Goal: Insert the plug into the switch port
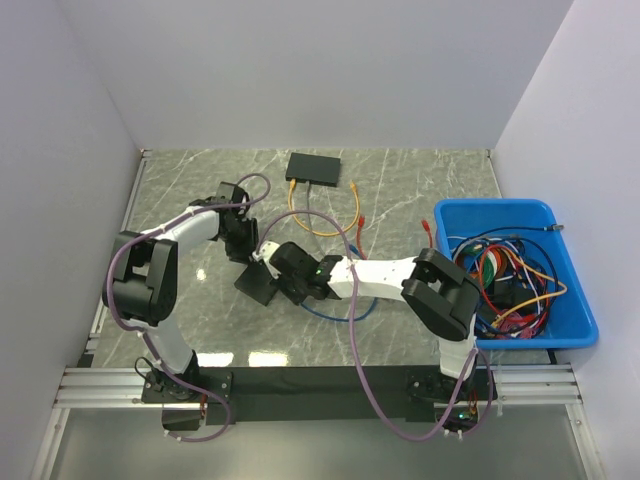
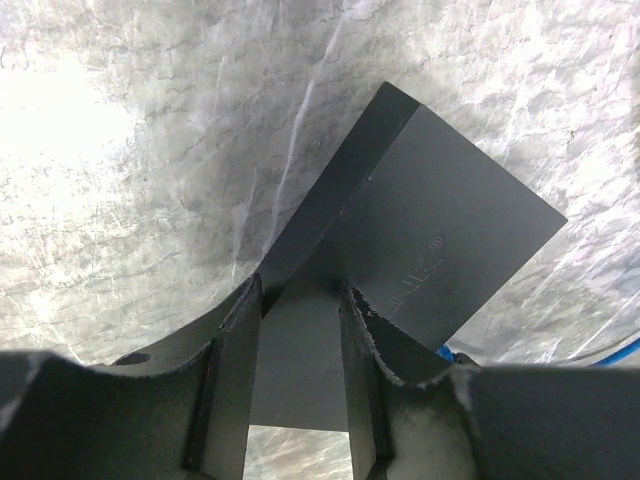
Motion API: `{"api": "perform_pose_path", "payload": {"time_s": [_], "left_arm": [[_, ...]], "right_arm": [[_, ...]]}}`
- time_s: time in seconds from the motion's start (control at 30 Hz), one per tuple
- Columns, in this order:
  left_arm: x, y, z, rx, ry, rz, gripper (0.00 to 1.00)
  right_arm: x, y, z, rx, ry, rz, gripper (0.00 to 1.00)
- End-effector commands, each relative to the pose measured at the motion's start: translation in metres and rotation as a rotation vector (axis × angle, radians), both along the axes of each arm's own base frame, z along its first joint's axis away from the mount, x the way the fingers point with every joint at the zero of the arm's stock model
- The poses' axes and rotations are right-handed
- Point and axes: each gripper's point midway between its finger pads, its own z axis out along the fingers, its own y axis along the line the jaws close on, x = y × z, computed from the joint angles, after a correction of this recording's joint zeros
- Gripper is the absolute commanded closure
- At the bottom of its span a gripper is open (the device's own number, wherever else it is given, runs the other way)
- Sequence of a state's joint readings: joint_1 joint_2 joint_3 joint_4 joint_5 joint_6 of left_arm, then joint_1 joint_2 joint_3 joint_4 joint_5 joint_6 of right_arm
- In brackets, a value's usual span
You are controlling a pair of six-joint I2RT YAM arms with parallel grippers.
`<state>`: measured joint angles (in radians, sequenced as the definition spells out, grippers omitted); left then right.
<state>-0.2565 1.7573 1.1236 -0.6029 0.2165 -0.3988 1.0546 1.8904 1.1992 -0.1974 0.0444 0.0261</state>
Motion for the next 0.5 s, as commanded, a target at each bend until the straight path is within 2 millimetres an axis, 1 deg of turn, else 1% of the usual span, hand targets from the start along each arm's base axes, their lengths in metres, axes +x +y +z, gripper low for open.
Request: {"api": "perform_pose_path", "payload": {"time_s": [0.0, 0.07, 0.23, 0.27, 0.33, 0.47], "left_arm": [[-0.032, -0.016, -0.029, 0.012, 0.125, -0.078, 0.6], [-0.035, -0.018, -0.03, 0.015, 0.132, -0.089, 0.61], [-0.039, -0.022, -0.032, 0.018, 0.137, -0.107, 0.61], [-0.04, -0.023, -0.032, 0.019, 0.138, -0.11, 0.62], [-0.039, -0.024, -0.031, 0.019, 0.137, -0.112, 0.62], [-0.041, -0.023, -0.033, 0.031, 0.136, -0.115, 0.62]], "right_arm": [[0.02, 0.058, 0.039, 0.218, -0.156, 0.092, 1.0], [0.021, 0.064, 0.041, 0.227, -0.165, 0.105, 1.0], [0.03, 0.066, 0.035, 0.215, -0.174, 0.105, 1.0], [0.031, 0.068, 0.037, 0.222, -0.174, 0.104, 1.0], [0.033, 0.069, 0.035, 0.22, -0.175, 0.097, 1.0], [0.037, 0.065, 0.038, 0.221, -0.193, 0.071, 1.0]]}}
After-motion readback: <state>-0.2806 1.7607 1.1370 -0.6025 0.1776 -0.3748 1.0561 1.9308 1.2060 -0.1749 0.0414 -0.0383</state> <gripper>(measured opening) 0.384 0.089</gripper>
